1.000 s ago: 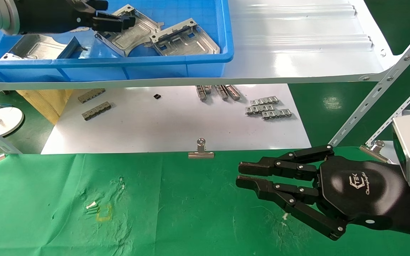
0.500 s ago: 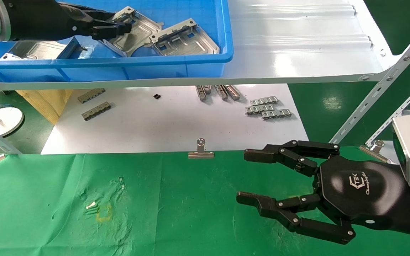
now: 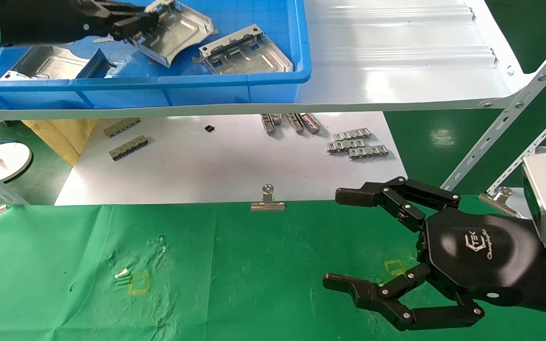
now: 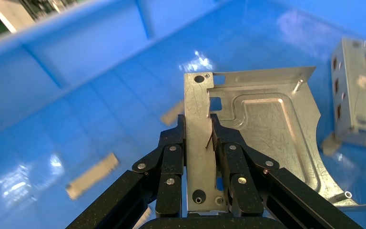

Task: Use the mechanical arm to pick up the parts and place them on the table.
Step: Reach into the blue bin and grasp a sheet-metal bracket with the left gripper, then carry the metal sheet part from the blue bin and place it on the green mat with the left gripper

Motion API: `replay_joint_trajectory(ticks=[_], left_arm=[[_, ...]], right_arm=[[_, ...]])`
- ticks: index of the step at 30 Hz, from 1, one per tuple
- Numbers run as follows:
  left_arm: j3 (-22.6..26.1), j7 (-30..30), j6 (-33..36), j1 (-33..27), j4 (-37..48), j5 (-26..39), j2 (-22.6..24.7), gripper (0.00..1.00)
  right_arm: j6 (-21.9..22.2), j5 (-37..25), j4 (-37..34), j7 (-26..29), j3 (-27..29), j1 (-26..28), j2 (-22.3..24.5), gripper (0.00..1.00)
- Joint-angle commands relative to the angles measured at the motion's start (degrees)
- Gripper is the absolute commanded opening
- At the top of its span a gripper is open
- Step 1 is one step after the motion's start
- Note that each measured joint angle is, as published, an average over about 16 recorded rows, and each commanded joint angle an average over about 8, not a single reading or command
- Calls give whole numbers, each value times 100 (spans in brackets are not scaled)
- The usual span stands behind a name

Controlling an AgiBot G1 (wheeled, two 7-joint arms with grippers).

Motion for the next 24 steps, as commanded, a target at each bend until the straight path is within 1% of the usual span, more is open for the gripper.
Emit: replay_joint_trajectory(ticks=[1,4,6,12,15,18,20,24], left_arm=[[-50,44,-51,-7,-9,-70,-18,0],[-152,194,272,-27,-95,-223,-130,0],[-228,330,634,-31,-174,-343,-231,0],[-426,884,2099,17,-451,-689,-567,0],[-470,1173,2705,81,-612,-819,-718,0],[-446,1426,3020,229,-900,-952,-884,0],[-384,1556,3073,399,-1221,-1087,-1036,0],[-142,1754,3111,939,-2246,-1612,-1534,0]], right_arm=[[0,0,0,0,0,0,0,100],[0,0,0,0,0,0,0,100],[0,0,0,0,0,0,0,100],[0,0,0,0,0,0,0,100],[0,0,0,0,0,0,0,100],[0,0,0,0,0,0,0,100],[0,0,0,0,0,0,0,100],[0,0,0,0,0,0,0,100]])
